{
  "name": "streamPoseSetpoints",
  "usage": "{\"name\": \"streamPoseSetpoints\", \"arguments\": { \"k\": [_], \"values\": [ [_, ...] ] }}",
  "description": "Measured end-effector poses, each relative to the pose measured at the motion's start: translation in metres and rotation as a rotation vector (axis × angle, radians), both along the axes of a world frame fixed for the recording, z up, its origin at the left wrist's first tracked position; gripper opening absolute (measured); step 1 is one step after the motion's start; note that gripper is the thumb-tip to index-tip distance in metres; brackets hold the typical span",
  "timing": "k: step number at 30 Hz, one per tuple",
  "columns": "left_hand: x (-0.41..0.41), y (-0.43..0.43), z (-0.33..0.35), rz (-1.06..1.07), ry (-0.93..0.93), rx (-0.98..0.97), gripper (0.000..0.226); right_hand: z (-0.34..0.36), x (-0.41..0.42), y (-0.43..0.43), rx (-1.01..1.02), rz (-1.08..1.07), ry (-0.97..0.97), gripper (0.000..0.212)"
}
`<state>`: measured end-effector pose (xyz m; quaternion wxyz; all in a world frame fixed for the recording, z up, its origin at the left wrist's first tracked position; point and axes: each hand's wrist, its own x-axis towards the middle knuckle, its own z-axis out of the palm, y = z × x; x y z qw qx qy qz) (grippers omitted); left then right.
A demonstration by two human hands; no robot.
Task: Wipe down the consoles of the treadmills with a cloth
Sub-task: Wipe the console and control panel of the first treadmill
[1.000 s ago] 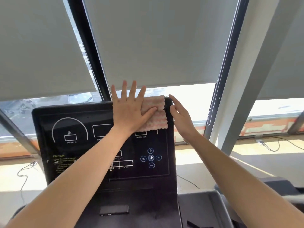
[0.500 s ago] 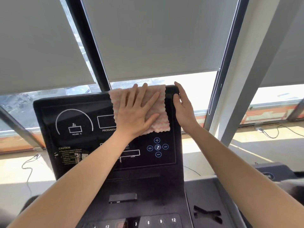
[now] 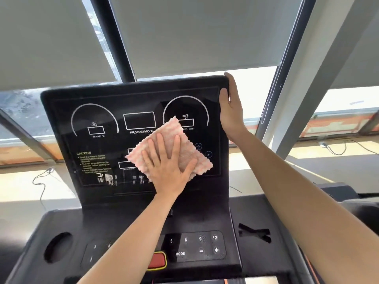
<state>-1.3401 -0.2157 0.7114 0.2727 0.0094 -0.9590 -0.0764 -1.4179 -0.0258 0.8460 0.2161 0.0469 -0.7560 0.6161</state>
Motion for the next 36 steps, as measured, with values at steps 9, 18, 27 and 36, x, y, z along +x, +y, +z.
{"name": "streamPoseSetpoints", "arguments": {
  "k": [9,18,27,36],
  "values": [
    [0.025,-0.002,-0.040,-0.003,-0.051,-0.023,0.097,-0.001,-0.001,-0.002,-0.003,-0.029,0.012,0.048],
    [-0.021,-0.030,0.029,-0.086,0.087,-0.109,0.090,0.015,-0.004,0.008,0.164,-0.051,0.052,0.043],
    [-0.069,-0.057,0.115,-0.145,0.222,-0.211,0.078,0.062,-0.016,-0.007,0.884,0.028,0.262,0.033],
    [-0.098,-0.085,0.164,-0.130,0.255,-0.226,0.066,0.097,-0.030,-0.021,1.043,0.200,0.098,0.028]
  ]
}}
